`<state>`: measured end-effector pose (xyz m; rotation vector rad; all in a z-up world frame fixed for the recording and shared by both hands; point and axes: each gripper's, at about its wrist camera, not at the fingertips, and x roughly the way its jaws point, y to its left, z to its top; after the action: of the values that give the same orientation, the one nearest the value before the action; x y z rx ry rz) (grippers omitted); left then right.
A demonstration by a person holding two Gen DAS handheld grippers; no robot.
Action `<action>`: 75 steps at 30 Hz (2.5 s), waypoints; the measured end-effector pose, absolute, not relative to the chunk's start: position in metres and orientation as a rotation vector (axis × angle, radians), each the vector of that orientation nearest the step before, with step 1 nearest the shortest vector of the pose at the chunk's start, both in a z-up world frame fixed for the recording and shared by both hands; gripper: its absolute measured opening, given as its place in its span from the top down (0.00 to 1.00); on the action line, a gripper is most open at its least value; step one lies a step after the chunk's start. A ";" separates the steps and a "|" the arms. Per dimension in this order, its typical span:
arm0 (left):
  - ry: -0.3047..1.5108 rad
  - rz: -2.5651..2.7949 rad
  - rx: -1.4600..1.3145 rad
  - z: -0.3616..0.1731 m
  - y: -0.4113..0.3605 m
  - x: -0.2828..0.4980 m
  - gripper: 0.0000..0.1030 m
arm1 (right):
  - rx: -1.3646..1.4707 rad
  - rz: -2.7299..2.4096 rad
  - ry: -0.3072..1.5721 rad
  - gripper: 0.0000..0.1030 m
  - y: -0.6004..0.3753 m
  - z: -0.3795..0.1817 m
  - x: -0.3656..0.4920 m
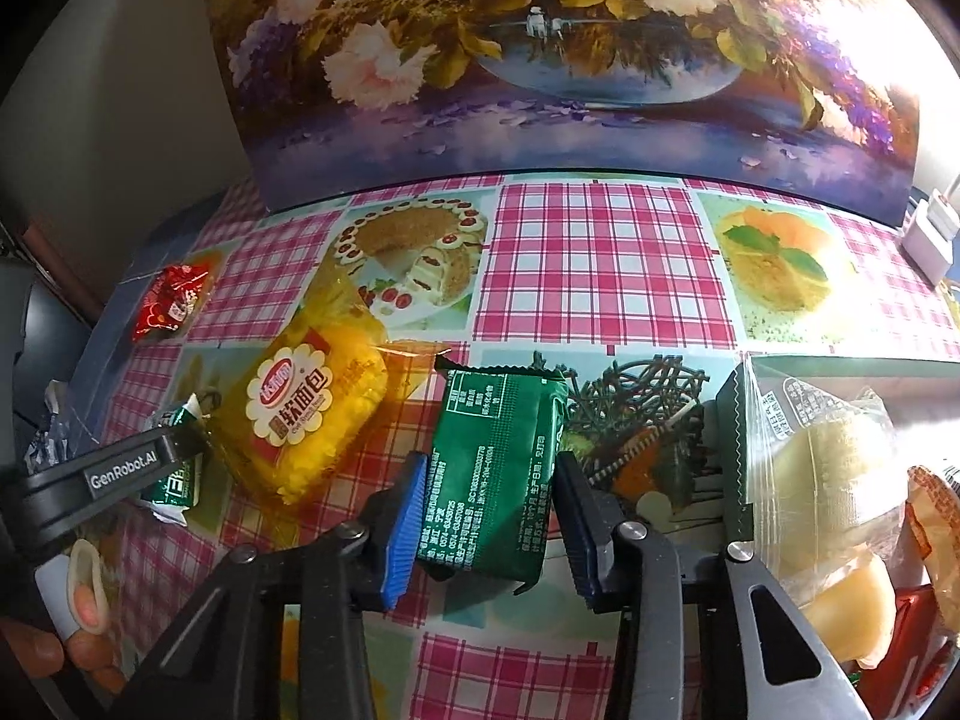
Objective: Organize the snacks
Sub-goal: 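Grasp the green cracker pack with the right gripper while the left grasps the corn snack bag, then carry the green pack with the right gripper while the left carries the corn bag to the tray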
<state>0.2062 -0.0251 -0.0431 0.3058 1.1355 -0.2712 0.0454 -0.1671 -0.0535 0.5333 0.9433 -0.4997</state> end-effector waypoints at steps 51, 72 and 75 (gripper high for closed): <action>0.945 -0.508 0.370 0.061 -0.067 0.043 0.49 | 0.725 -0.627 0.798 0.58 -0.192 0.027 -0.103; 1.022 -0.813 0.466 0.044 -0.133 -0.053 0.49 | 0.860 -0.942 0.681 0.58 -0.260 0.037 -0.231; 1.025 -0.842 0.489 0.041 -0.141 -0.065 0.49 | 0.869 -0.967 0.667 0.58 -0.264 0.039 -0.242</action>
<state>-0.0647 -0.1410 0.0413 0.4890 1.0249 -0.8420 -0.2420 -0.2645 0.0386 0.8686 0.6667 -0.9666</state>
